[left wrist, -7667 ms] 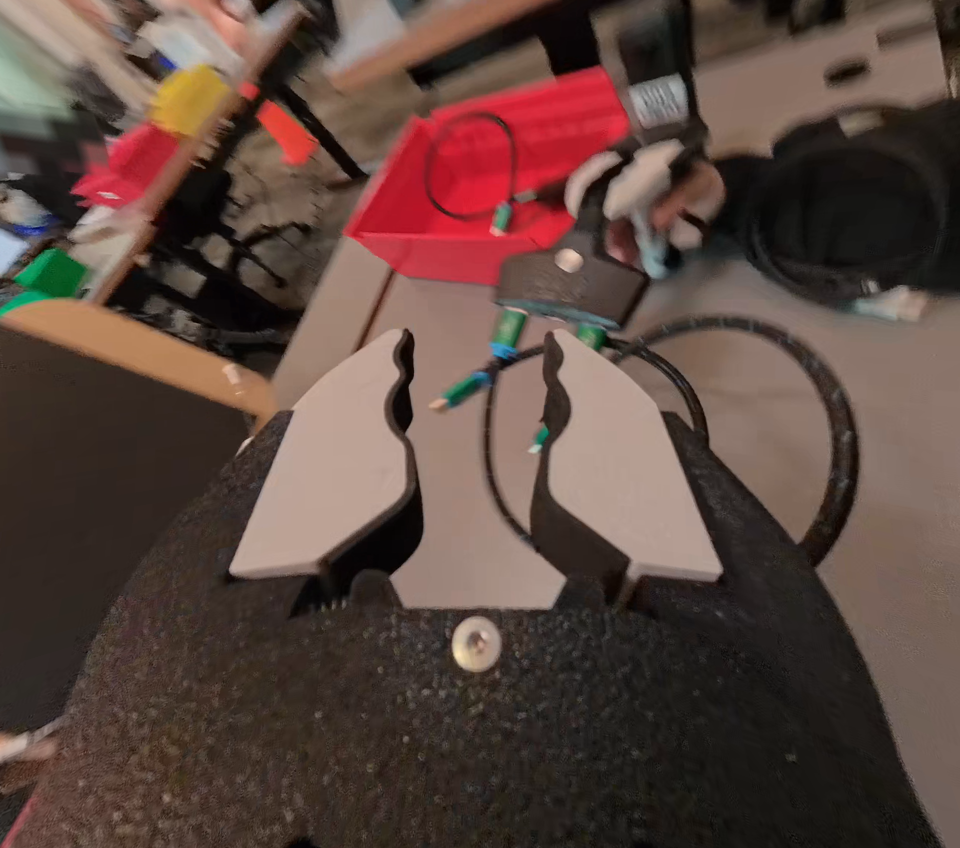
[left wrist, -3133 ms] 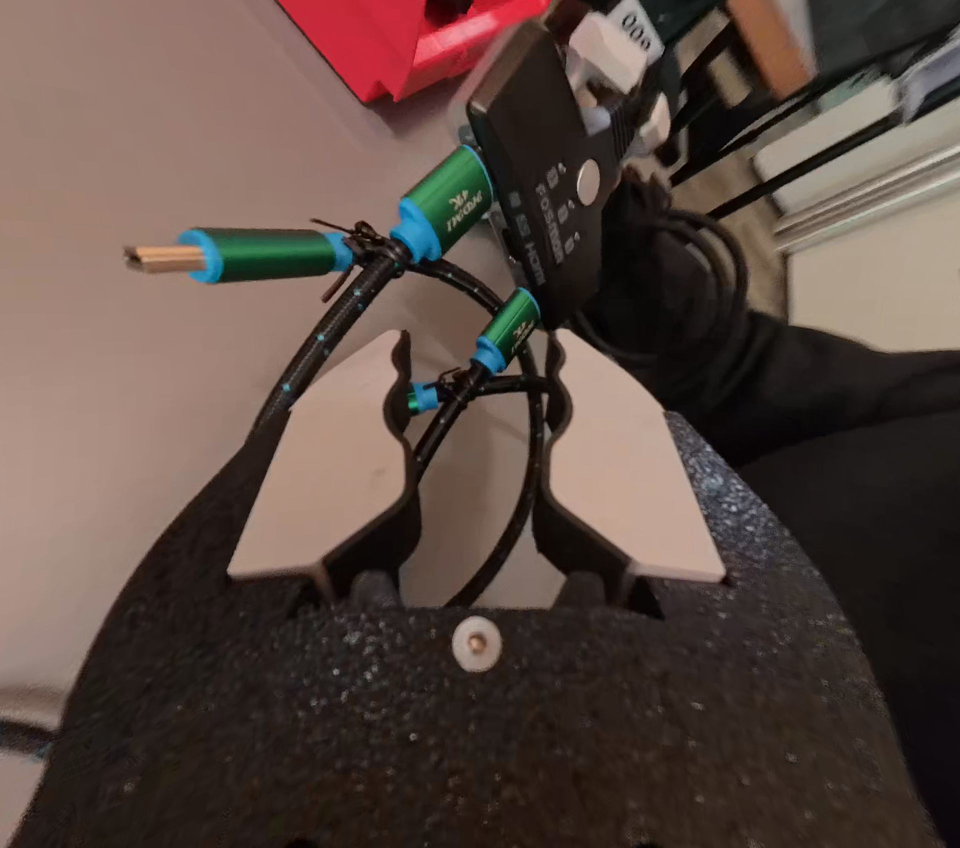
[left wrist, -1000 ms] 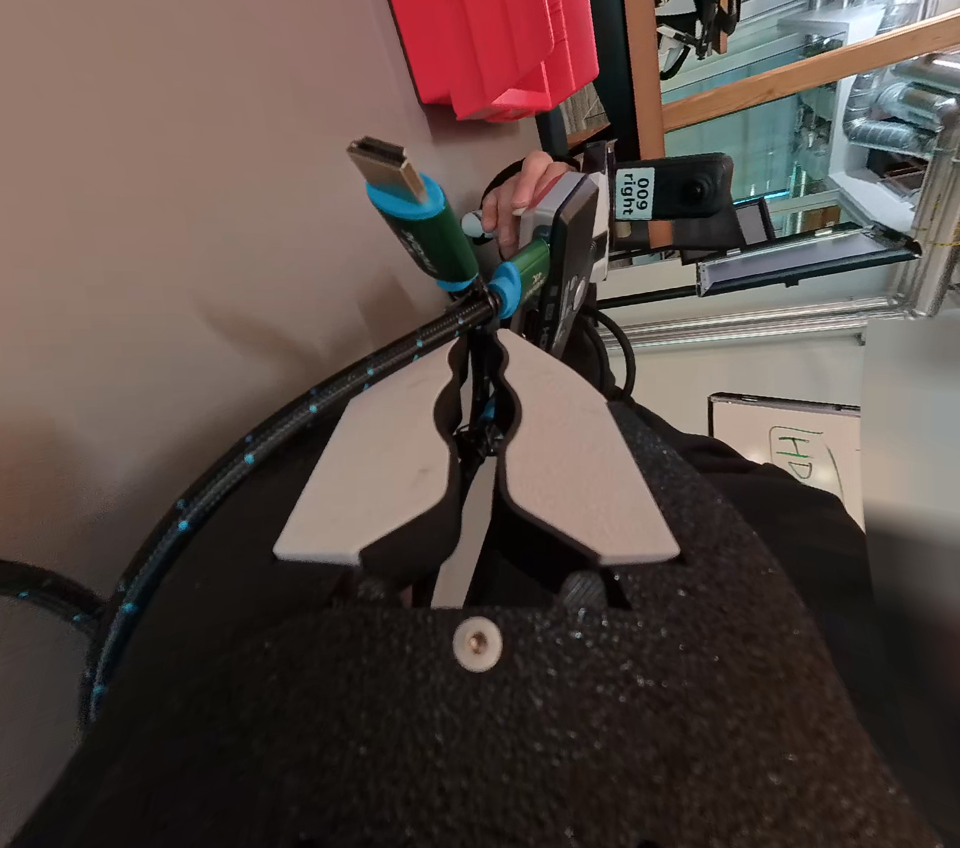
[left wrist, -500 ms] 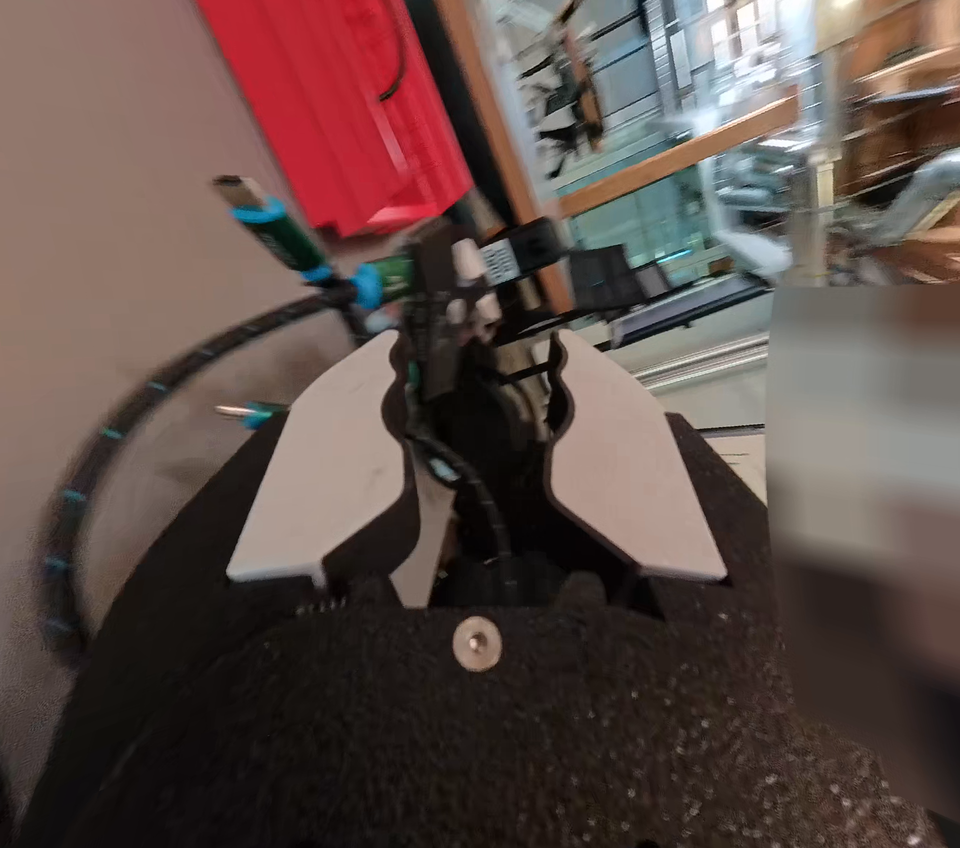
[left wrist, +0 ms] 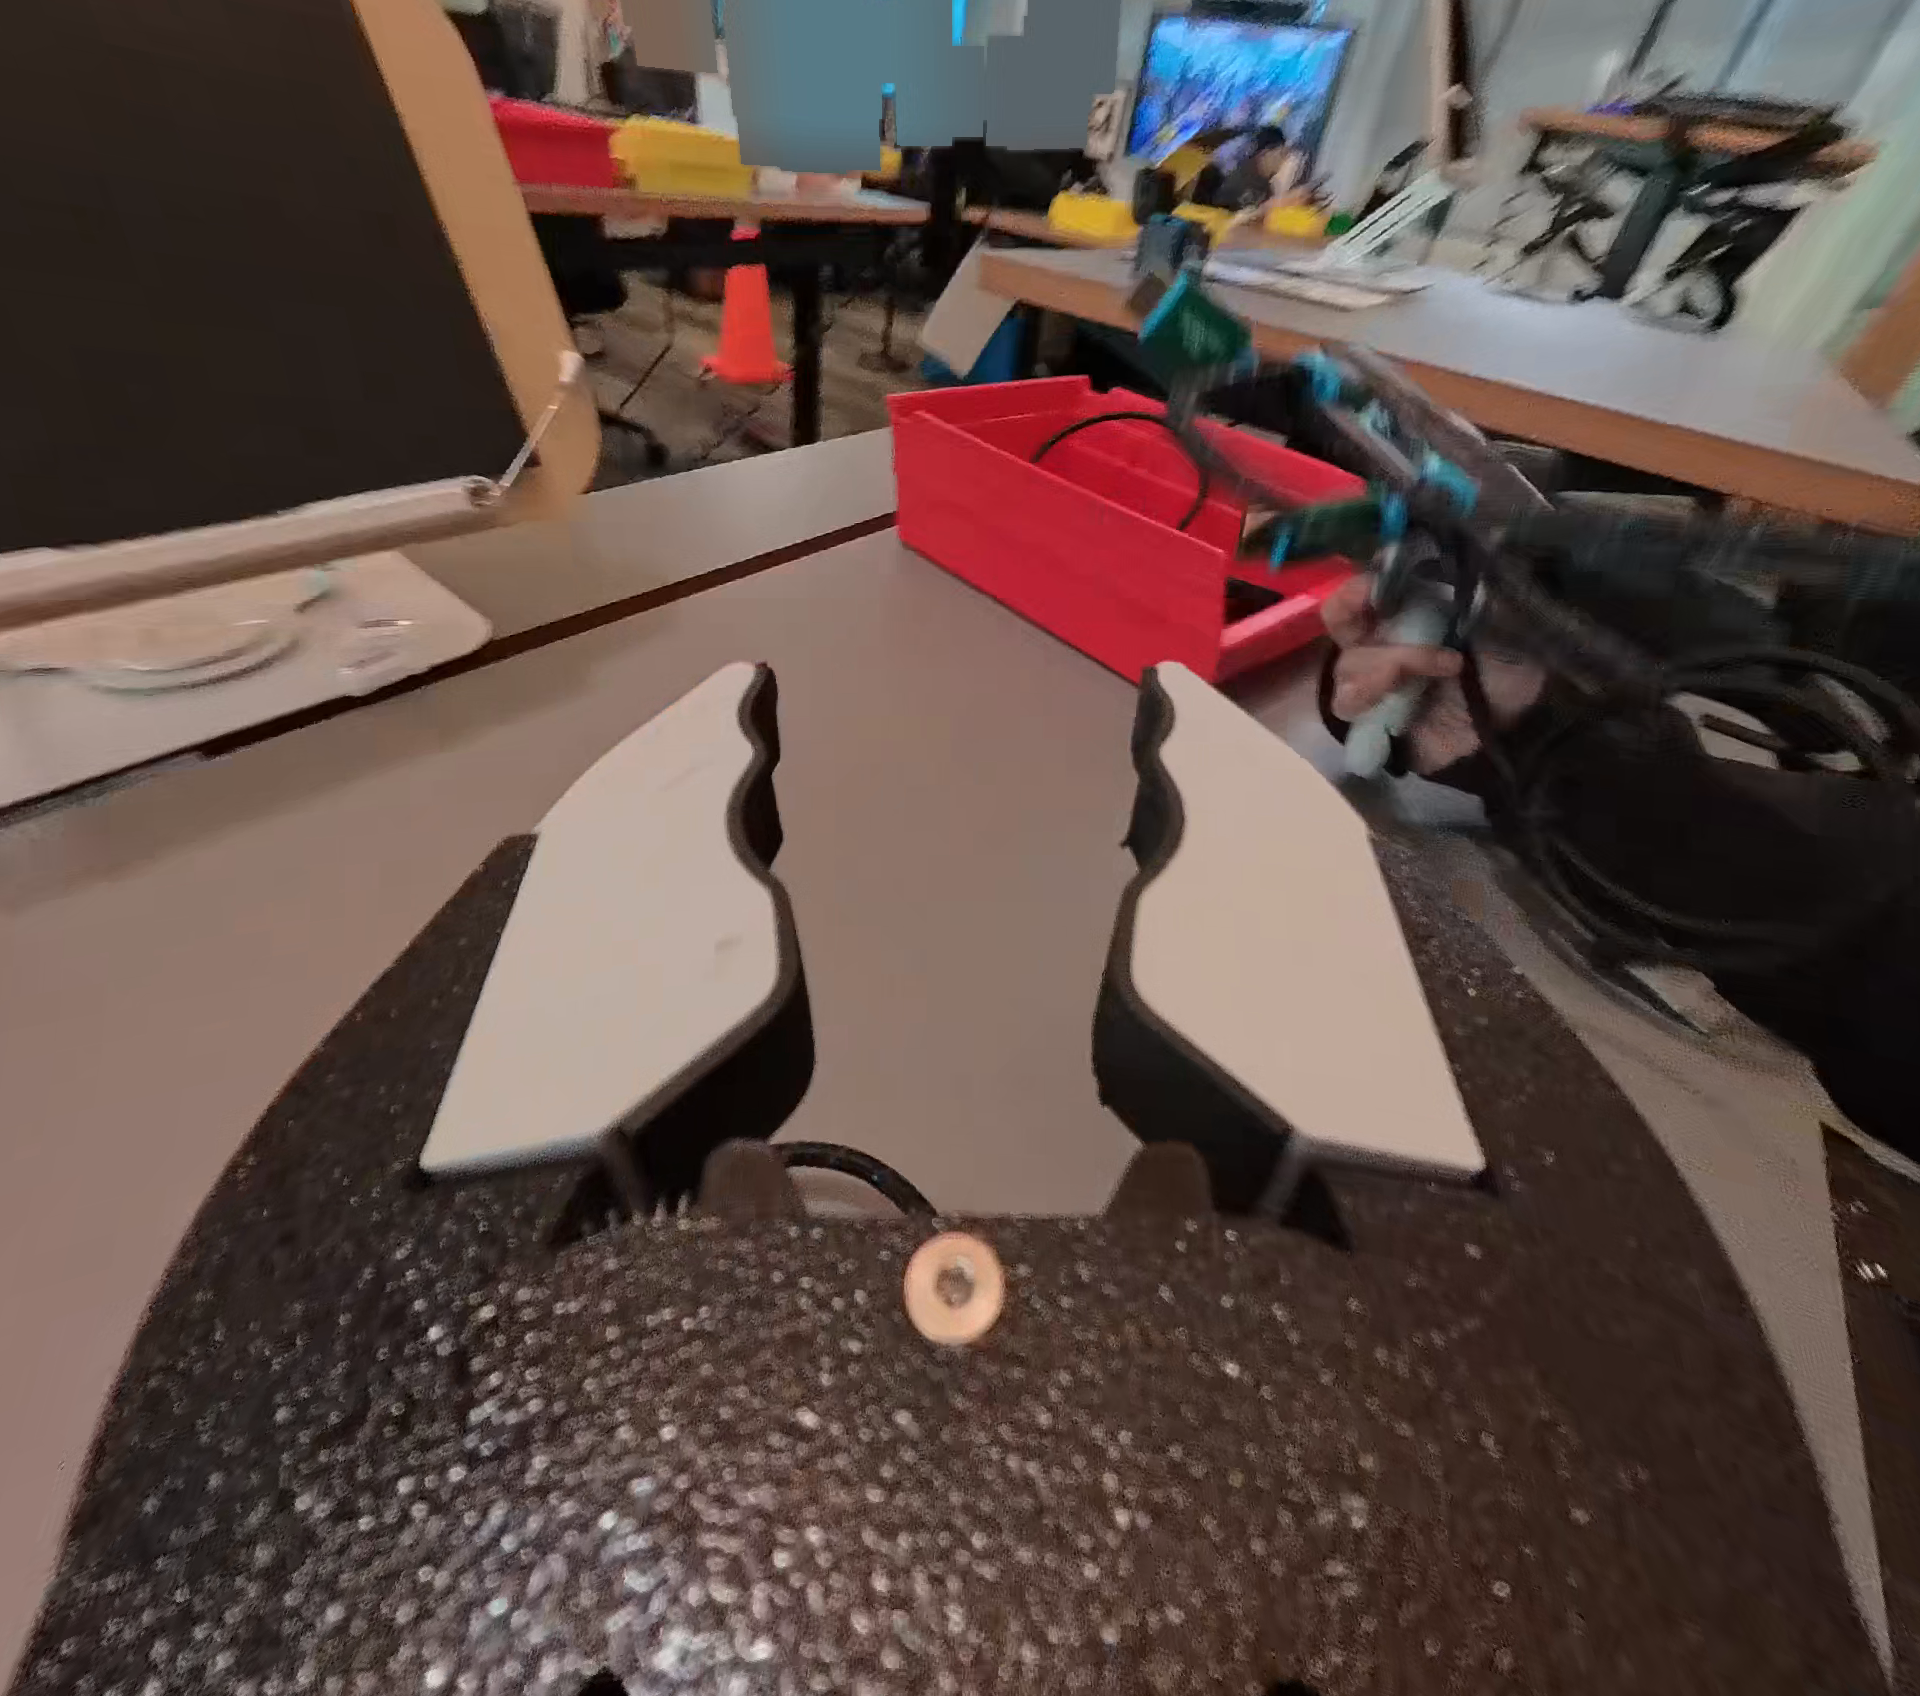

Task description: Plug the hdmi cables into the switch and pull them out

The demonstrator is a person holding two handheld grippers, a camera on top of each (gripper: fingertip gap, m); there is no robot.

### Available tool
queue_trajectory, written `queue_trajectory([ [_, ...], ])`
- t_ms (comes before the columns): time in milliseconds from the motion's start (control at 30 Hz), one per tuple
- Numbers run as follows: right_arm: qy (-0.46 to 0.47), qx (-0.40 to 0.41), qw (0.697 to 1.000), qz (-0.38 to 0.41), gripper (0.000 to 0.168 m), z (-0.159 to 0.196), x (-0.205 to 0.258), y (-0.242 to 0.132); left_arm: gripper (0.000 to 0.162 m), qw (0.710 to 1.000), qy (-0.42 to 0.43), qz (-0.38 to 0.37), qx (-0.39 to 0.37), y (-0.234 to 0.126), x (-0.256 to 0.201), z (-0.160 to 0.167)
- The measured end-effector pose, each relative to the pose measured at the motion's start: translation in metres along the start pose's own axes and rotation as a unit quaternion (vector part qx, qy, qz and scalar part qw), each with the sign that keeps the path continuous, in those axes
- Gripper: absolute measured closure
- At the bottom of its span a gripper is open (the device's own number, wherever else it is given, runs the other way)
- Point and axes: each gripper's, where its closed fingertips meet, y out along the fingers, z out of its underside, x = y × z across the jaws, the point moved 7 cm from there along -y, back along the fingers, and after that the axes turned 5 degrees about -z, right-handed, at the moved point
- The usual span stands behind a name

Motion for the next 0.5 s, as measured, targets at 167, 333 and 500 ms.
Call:
queue_trajectory([
  [167, 0.026, -0.063, 0.997, -0.031, 0.157, -0.003, 0.001, 0.002, 0.060, 0.995, 0.013, 0.095, -0.014, 0.035, -0.048, 0.046],
  [333, 0.053, -0.057, 0.996, -0.049, 0.157, 0.010, 0.003, 0.013, 0.038, 0.976, 0.086, 0.158, -0.126, 0.087, -0.114, 0.040],
  [500, 0.104, -0.042, 0.992, -0.058, 0.157, 0.023, -0.001, 0.019, 0.029, 0.953, 0.078, 0.183, -0.227, 0.109, -0.133, 0.013],
])
